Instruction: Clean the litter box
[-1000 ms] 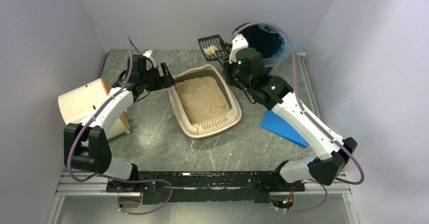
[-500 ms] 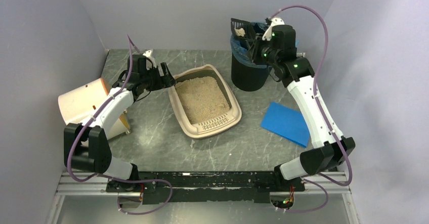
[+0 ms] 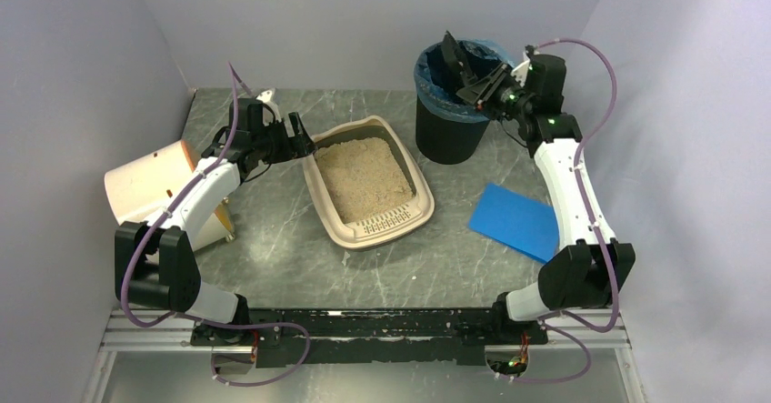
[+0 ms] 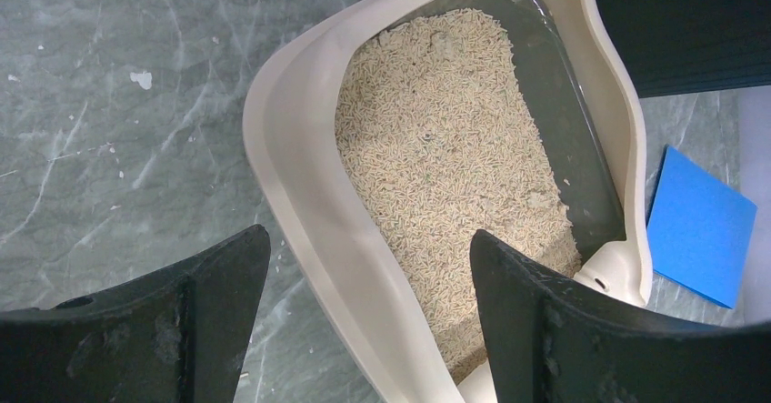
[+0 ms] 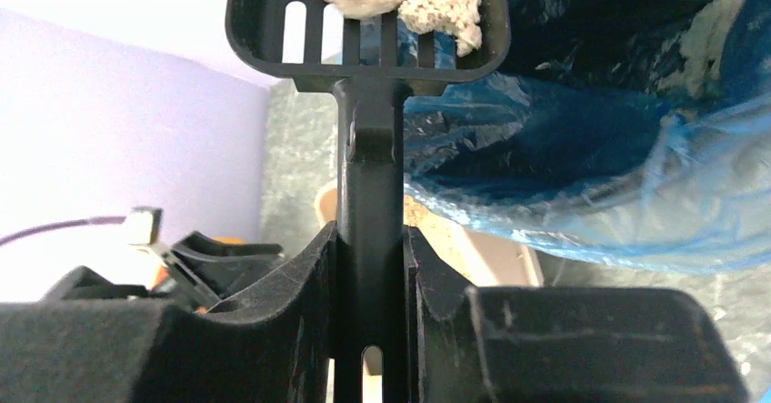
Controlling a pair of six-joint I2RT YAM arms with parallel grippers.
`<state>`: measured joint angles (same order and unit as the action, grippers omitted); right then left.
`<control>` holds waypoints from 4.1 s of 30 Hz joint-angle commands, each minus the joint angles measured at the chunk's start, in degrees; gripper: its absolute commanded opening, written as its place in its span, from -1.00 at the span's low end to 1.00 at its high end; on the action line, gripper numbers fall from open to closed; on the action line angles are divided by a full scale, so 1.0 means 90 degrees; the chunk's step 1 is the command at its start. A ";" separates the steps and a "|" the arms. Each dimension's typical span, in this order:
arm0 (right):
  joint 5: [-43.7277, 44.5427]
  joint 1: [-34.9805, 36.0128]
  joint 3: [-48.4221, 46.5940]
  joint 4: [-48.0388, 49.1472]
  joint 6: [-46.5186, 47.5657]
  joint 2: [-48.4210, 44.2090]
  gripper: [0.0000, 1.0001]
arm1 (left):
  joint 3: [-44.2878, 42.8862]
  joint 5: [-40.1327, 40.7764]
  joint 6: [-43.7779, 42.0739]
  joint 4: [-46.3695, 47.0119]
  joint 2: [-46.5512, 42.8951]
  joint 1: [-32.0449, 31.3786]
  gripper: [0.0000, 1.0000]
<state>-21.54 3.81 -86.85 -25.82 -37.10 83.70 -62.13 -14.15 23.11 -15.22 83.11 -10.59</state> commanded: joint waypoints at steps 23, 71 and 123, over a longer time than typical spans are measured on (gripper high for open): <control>-0.2717 -0.1409 0.3090 0.5380 -0.5959 -0.0721 -1.00 | 0.0092 -0.0093 -0.0078 0.0175 -0.0245 0.0054 0.70; 0.1896 0.2691 0.0661 -0.1095 0.2369 -0.0875 -1.00 | -0.0690 -0.0062 0.0203 -0.0007 0.1422 -0.0027 0.47; 0.4186 0.4245 -0.2050 -0.4023 0.3733 0.3524 -1.00 | -0.0759 -0.0673 -0.0181 0.0206 0.2086 -0.0402 0.22</control>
<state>16.88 44.47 -104.79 -64.55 -4.38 113.38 -68.64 -17.15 19.70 -13.63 101.27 -13.56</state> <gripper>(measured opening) 0.278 0.616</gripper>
